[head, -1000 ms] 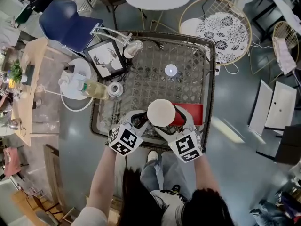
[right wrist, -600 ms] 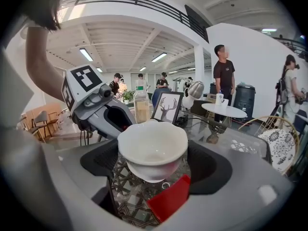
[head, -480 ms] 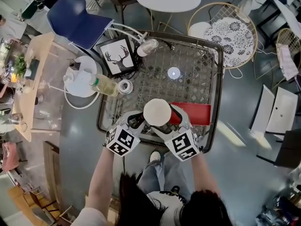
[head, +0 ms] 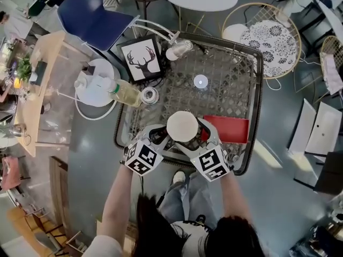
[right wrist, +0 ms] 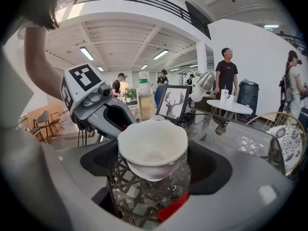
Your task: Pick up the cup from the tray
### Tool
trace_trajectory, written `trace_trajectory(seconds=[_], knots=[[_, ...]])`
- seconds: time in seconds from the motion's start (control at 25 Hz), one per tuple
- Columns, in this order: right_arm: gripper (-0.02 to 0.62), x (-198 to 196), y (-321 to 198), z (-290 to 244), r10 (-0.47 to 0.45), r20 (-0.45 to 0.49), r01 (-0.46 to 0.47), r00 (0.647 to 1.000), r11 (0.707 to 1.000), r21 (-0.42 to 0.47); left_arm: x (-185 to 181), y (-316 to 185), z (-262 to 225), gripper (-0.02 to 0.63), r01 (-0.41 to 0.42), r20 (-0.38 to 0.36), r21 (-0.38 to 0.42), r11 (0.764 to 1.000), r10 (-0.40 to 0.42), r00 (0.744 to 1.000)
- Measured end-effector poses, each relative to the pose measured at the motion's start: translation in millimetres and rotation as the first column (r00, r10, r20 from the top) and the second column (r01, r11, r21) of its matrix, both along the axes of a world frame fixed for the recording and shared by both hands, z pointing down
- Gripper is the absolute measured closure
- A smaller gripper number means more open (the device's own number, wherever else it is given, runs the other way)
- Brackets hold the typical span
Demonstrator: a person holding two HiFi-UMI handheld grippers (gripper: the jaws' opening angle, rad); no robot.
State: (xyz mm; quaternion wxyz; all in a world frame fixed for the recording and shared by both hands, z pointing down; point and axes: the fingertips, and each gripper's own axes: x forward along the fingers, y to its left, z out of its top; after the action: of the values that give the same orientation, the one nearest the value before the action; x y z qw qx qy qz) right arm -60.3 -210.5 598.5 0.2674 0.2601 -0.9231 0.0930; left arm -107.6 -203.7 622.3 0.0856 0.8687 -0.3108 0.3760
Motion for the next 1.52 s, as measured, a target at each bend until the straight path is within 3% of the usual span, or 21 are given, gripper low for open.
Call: trace_trajectory(seconds=[1.36, 1.52], knots=[[0.127, 13.9, -5.2, 22.3, 0.046, -0.039, -0.048, 0.998, 0.998, -0.045, 11.1, -10.4, 24.6, 0.529, 0.028, 0.017, -0.012, 1.000, -0.028, 0.999], [0.153, 18.0, -3.2, 16.2, 0.052, -0.018, -0.052, 0.998, 0.998, -0.034, 10.4, -6.9, 26.1, 0.519, 0.011, 0.043, -0.024, 1.000, -0.010, 0.999]])
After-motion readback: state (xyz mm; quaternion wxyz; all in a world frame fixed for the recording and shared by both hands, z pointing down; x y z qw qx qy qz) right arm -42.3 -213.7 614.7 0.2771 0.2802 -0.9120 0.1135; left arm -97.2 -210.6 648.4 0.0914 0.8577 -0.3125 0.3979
